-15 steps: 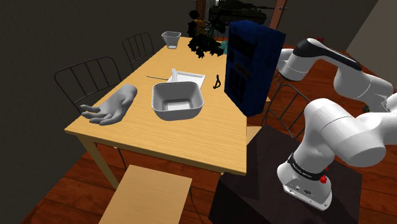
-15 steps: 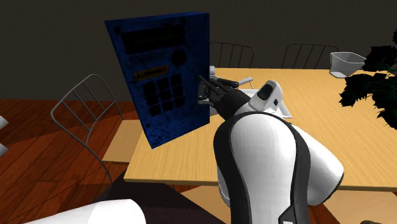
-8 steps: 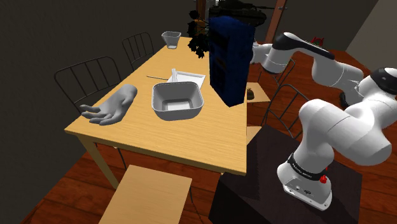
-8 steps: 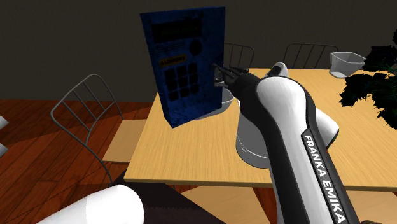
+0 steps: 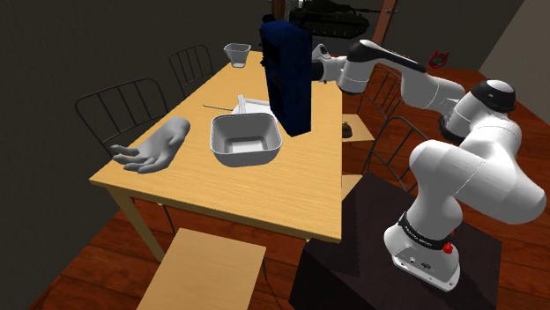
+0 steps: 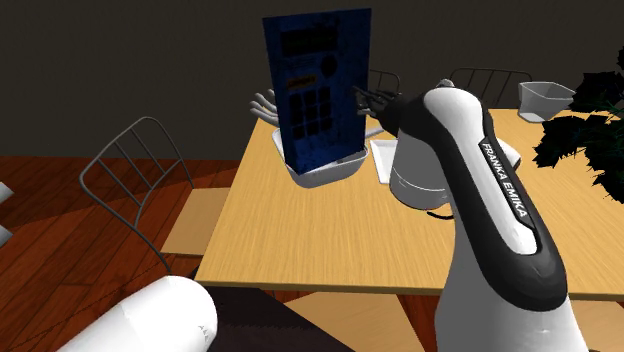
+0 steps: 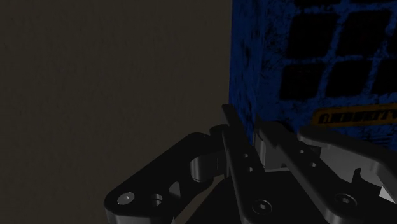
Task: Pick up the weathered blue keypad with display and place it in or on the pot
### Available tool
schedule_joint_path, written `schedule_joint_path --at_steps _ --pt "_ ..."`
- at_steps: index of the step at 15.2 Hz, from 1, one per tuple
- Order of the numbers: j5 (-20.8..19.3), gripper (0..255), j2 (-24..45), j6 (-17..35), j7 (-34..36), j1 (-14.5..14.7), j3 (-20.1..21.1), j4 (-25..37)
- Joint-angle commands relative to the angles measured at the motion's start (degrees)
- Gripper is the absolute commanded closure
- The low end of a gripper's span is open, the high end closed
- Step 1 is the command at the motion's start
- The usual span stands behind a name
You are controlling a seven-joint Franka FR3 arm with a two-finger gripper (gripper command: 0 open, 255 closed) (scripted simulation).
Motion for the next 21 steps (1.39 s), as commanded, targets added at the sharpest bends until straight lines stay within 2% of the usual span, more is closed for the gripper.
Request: schedule_joint_path --at_steps 1,10,21 --pt "-0.12 255 0.44 -0.69 -0.16 4.94 -0.48 5.66" --pt "-0.84 255 1.24 -6.97 -0.94 25.06 -2.94 31.98" --pt "-2.02 255 -2.98 -6.64 -5.18 24.71 -6.0 31.05"
